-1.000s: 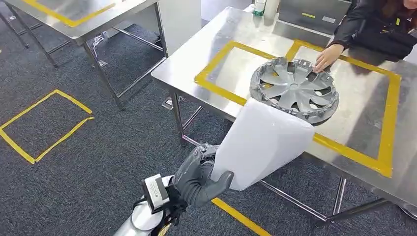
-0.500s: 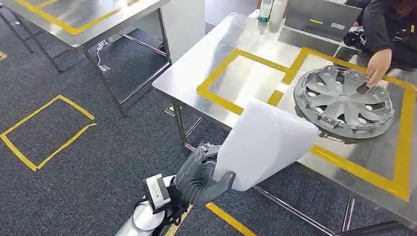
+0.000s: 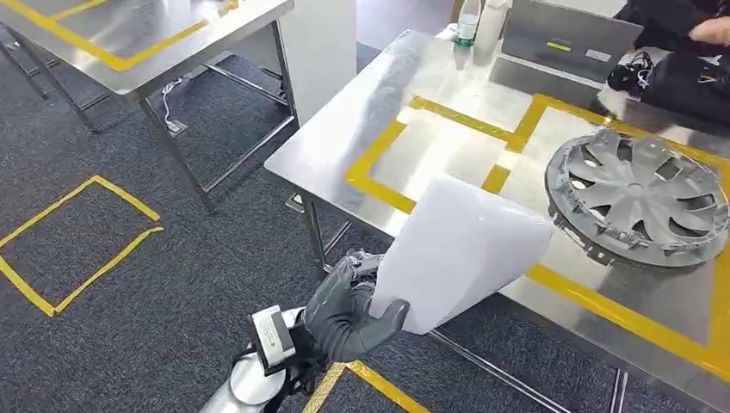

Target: Take the parts from the cabinet and place them on the table.

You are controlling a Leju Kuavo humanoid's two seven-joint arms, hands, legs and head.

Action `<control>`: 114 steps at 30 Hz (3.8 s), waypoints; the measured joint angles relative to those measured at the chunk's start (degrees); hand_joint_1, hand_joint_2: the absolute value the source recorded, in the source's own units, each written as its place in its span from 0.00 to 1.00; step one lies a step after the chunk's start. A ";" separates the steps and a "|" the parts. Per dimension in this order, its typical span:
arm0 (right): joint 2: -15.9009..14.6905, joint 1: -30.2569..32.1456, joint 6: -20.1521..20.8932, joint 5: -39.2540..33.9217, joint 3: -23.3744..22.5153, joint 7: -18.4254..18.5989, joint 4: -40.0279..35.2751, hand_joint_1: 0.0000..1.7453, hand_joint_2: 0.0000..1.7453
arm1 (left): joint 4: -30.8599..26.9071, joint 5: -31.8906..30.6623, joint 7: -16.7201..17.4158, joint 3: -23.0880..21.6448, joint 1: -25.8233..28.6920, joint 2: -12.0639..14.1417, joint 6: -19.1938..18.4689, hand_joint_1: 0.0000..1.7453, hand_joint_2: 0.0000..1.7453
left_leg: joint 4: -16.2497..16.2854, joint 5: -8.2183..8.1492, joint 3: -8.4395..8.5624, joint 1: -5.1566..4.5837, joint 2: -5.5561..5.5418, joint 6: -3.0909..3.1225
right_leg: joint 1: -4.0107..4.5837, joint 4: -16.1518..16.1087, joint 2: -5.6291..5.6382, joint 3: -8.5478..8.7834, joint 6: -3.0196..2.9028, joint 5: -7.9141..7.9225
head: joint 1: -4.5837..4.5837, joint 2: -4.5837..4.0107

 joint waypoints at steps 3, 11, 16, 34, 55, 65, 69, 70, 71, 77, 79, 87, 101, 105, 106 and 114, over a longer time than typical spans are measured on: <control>-0.02 -0.20 0.02 0.00 0.02 -0.02 -0.02 0.00 0.00 | -0.02 0.02 0.00 0.02 -0.16 -0.26 0.00 1.00 1.00 | -0.64 -1.17 2.03 0.05 0.30 0.99 | -0.04 8.21 -0.04 -4.38 0.39 -2.64 | 0.19 0.00; -0.22 0.33 0.07 0.02 -0.07 0.15 0.02 0.00 0.00 | 0.00 0.02 0.07 0.02 0.18 -0.17 -0.18 1.00 1.00 | -0.56 -5.87 7.76 -0.34 -0.33 0.51 | 0.22 1.95 -0.10 -8.64 -0.23 4.83 | -0.07 0.00; -0.28 0.15 0.50 -0.04 -0.13 0.35 0.00 0.00 0.00 | -0.42 -0.04 0.22 0.02 0.19 -0.20 -0.39 1.00 1.00 | 1.85 -5.76 6.60 -0.21 -0.26 -1.15 | 0.37 0.17 -0.37 -6.37 -1.84 4.81 | -0.09 0.00; -0.37 -0.17 0.96 -0.87 -1.46 0.09 -0.07 0.00 0.00 | -0.63 -0.28 0.00 -0.26 0.35 0.24 -0.72 1.00 1.00 | -0.65 -0.10 1.04 0.70 0.78 0.02 | -0.35 8.68 0.29 -7.35 0.57 -3.55 | -0.02 0.00; -0.55 -0.18 0.77 -0.85 -1.62 -0.02 -0.09 0.00 0.00 | -0.59 -0.42 -0.37 -0.35 0.76 0.83 -0.74 1.00 1.00 | 6.07 -2.38 -1.61 0.75 -0.04 -2.41 | -0.32 -0.72 3.58 -3.88 -1.81 3.32 | -0.28 0.00; -0.35 -0.46 0.55 -0.72 -1.64 -0.02 -0.09 0.00 0.00 | -0.57 -0.59 -0.44 -0.26 0.65 0.20 -0.83 1.00 1.00 | -1.67 -0.61 2.49 0.64 1.08 0.08 | -0.49 10.40 0.46 -10.43 0.88 -2.58 | 0.17 0.00; -0.35 -0.05 0.55 -0.70 -1.64 -0.02 -0.09 0.00 0.00 | -0.44 -0.59 -0.44 -0.26 0.68 0.26 -0.83 1.00 1.00 | -1.62 -0.85 2.58 0.62 3.61 0.05 | -0.52 12.61 -0.08 -11.39 1.07 -1.21 | 0.22 0.00; -0.39 -0.06 0.52 -0.70 -1.64 -0.02 -0.09 0.00 0.00 | -0.44 -0.59 -0.44 -0.26 0.67 0.24 -0.83 1.00 1.00 | -1.59 -0.97 2.72 0.65 4.17 -0.12 | -0.53 7.48 -0.73 -8.72 1.02 1.12 | 0.17 0.00; -0.48 -0.14 0.50 -0.70 -1.64 -0.02 -0.11 0.00 0.00 | -0.44 -0.59 -0.44 -0.26 0.66 0.22 -0.81 1.00 1.00 | -1.46 -1.18 2.93 0.66 4.73 -0.45 | -0.50 1.28 -2.46 -5.31 0.96 3.42 | 0.20 0.00; -0.31 -0.23 0.46 -0.52 -1.64 -0.02 -0.09 0.00 0.00 | -0.48 -0.61 -0.42 -0.35 0.50 -0.02 -0.83 1.00 1.00 | -1.16 -2.14 3.30 0.33 6.61 -2.25 | -0.44 -0.90 -1.32 -4.34 -1.02 3.80 | 0.11 0.00; -0.39 -0.29 0.48 -0.44 -1.66 -0.02 -0.11 0.00 0.00 | -0.48 -0.61 -0.44 -0.44 0.35 0.00 -0.83 1.00 1.00 | 4.31 -5.82 1.14 0.67 2.25 -2.78 | -0.55 -0.89 -0.33 -4.44 -1.48 3.95 | -0.04 0.00; -0.16 -0.25 0.48 -0.15 -1.68 -0.02 -0.09 0.00 0.00 | -0.46 -0.61 -0.44 -0.55 0.40 0.55 -0.83 1.00 1.00 | -0.39 -1.58 2.92 0.71 -4.46 -1.30 | -0.58 -0.87 5.09 -4.77 -1.50 4.35 | 0.08 0.00; -0.02 -0.08 0.11 0.17 -1.70 -0.22 -0.11 0.00 0.00 | -0.96 -1.44 0.68 -0.57 0.90 0.53 -0.72 1.00 1.00 | -2.18 -1.92 4.51 0.94 3.03 -0.59 | -0.78 4.00 -0.65 -7.41 1.53 3.35 | 0.57 0.00; 0.22 -0.19 -0.07 0.35 -1.70 -0.37 -0.11 0.00 0.00 | -0.96 -1.86 0.87 -0.57 0.87 0.57 -0.72 1.00 1.00 | -1.38 -2.68 4.22 0.32 2.97 -1.08 | -0.71 -1.10 -0.98 -4.54 0.51 4.15 | 0.55 0.00; 0.26 -0.22 -0.07 0.44 -1.70 -0.37 -0.11 0.00 0.00 | -0.94 -2.01 1.00 -0.59 0.82 0.59 -0.72 1.00 1.00 | -1.45 -2.38 4.22 0.33 2.89 -0.31 | -0.62 -1.09 -0.95 -4.54 0.48 4.14 | 0.44 0.00; 0.42 -0.41 -0.22 1.20 -1.64 -1.29 -0.11 0.00 0.00 | 5.48 -5.55 2.40 -0.81 -3.91 0.00 0.28 1.00 1.00 | -2.27 -1.79 4.44 0.56 2.92 -0.97 | -0.16 -1.05 -0.88 -4.63 -0.25 4.19 | 0.46 0.00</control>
